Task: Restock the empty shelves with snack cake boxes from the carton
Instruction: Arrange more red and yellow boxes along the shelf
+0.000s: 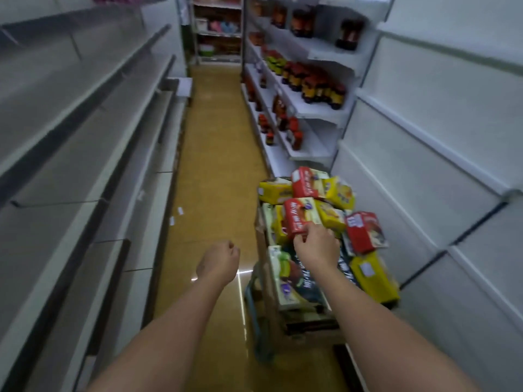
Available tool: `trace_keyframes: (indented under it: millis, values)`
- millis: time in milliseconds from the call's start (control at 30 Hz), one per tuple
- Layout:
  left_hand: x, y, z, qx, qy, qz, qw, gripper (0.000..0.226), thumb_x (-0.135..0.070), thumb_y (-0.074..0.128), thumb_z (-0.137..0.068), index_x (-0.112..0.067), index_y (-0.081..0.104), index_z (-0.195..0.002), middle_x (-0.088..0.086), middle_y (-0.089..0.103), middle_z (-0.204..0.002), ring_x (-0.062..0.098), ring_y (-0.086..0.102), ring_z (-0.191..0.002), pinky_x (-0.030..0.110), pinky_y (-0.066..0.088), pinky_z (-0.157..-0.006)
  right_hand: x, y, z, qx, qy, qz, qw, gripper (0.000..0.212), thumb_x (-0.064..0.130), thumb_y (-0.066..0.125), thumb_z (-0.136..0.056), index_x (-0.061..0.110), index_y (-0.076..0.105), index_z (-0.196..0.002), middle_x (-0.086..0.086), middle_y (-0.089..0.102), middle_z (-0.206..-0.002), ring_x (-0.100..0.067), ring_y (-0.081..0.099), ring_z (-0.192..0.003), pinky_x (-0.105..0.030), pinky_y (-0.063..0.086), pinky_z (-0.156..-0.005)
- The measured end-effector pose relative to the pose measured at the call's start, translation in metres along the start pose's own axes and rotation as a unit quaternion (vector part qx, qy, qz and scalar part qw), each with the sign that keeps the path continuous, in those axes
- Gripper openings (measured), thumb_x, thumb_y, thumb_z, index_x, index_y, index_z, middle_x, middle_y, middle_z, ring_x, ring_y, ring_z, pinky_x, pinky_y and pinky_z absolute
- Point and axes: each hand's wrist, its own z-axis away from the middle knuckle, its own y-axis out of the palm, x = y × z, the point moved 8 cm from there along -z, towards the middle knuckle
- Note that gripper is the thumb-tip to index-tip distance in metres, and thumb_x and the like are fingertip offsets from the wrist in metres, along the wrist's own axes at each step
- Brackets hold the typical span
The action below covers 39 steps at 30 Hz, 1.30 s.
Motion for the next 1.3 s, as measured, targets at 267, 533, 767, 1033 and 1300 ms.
trace_keyframes:
  millis: [267, 533, 767, 1033, 1300]
  values:
    - [-0.123, 0.093, 0.057, 0.057, 0.053, 0.009, 0.997, 0.031, -0.037, 0.039, -0.099, -0.017, 0.059, -0.112, 0.009, 0.064, -0.113, 0.029, 0.061, -0.098, 0.034, 0.049, -0.078, -0.178, -0.057, 0.002, -0.007, 0.137, 0.005, 0.991, 0.040, 0.037, 0.051, -0.089, 0.014, 0.056, -0.122, -0.011, 0.057, -0.126, -0.033, 0.048, -0.118, -0.039, 0.040, -0.096]
    - [-0.159, 0.137, 0.068, 0.056, 0.030, 0.062, 0.996, 0.042, -0.035, 0.042, -0.099, -0.013, 0.045, -0.135, 0.009, 0.051, -0.133, 0.027, 0.053, -0.117, 0.038, 0.047, -0.090, -0.258, -0.010, -0.011, 0.189, 0.196, -0.064, 0.960, 0.085, 0.060, 0.054, -0.086, 0.010, 0.023, -0.147, -0.013, 0.033, -0.150, -0.035, 0.031, -0.136, -0.045, 0.032, -0.108]
    - [-0.146, 0.131, 0.023, -0.013, -0.064, 0.124, 0.990, 0.049, -0.029, 0.052, -0.095, -0.013, 0.039, -0.140, 0.010, 0.042, -0.139, 0.028, 0.052, -0.118, 0.041, 0.046, -0.094, -0.265, 0.031, -0.041, 0.254, 0.210, -0.133, 0.935, 0.109, 0.053, 0.074, -0.072, 0.009, 0.012, -0.150, -0.013, 0.024, -0.155, -0.035, 0.027, -0.140, -0.051, 0.030, -0.110]
    - [-0.141, 0.127, -0.040, -0.052, -0.143, 0.163, 0.975, 0.080, -0.039, 0.059, -0.090, -0.015, 0.013, -0.150, 0.012, 0.024, -0.152, 0.031, 0.026, -0.140, 0.051, 0.033, -0.107, -0.295, 0.109, -0.092, 0.340, 0.184, -0.206, 0.899, 0.144, 0.061, 0.087, -0.017, 0.026, 0.025, -0.142, -0.004, 0.047, -0.140, -0.029, 0.044, -0.128, -0.051, 0.038, -0.106]
    - [-0.126, 0.163, -0.072, -0.021, -0.240, 0.321, 0.916, 0.077, -0.054, 0.052, -0.090, -0.012, 0.024, -0.148, 0.016, 0.047, -0.138, 0.037, 0.048, -0.124, 0.052, 0.041, -0.102, -0.270, 0.080, -0.085, 0.440, 0.176, -0.139, 0.869, 0.114, 0.042, 0.086, -0.058, 0.013, 0.019, -0.145, -0.008, 0.040, -0.143, -0.031, 0.045, -0.127, -0.047, 0.045, -0.102]
